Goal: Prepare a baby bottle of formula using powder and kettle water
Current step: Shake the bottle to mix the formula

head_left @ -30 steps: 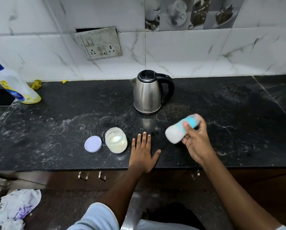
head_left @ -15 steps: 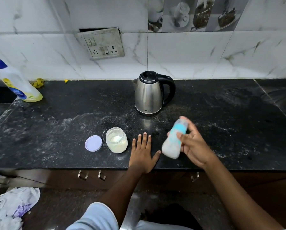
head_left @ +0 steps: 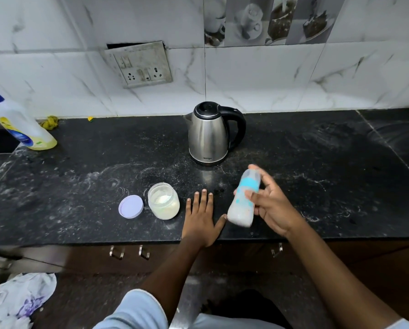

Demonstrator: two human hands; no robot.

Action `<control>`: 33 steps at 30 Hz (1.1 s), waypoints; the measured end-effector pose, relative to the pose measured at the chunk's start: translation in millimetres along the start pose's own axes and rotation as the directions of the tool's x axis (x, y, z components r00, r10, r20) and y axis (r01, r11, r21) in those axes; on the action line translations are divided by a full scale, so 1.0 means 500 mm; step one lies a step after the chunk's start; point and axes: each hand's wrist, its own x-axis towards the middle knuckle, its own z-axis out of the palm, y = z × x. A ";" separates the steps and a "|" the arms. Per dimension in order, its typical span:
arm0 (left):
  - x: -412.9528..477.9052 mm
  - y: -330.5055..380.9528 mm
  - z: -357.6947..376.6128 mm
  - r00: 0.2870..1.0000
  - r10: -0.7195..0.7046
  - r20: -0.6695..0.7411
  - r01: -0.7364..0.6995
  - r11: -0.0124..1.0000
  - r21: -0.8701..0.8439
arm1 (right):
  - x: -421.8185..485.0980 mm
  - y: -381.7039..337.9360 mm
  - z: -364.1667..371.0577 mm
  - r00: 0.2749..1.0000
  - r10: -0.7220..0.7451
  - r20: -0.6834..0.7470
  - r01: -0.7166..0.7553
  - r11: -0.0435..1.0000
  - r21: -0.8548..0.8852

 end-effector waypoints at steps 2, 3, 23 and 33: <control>0.001 0.001 0.001 1.000 -0.013 -0.009 0.013 1.000 -0.013 | 0.001 0.001 -0.009 0.987 -0.057 -0.149 0.075 0.990 0.119; 0.001 0.003 0.001 1.000 -0.015 -0.010 0.015 1.000 -0.011 | 0.001 -0.002 -0.013 0.988 -0.056 -0.147 0.077 0.988 0.136; -0.002 0.006 -0.003 1.000 -0.021 -0.014 0.021 1.000 -0.015 | 0.003 -0.031 0.010 0.991 -0.049 -0.122 0.064 0.990 0.123; 0.002 0.003 0.000 1.000 -0.017 0.007 0.017 1.000 -0.004 | -0.007 -0.041 0.003 1.000 -0.025 0.010 0.025 1.000 -0.009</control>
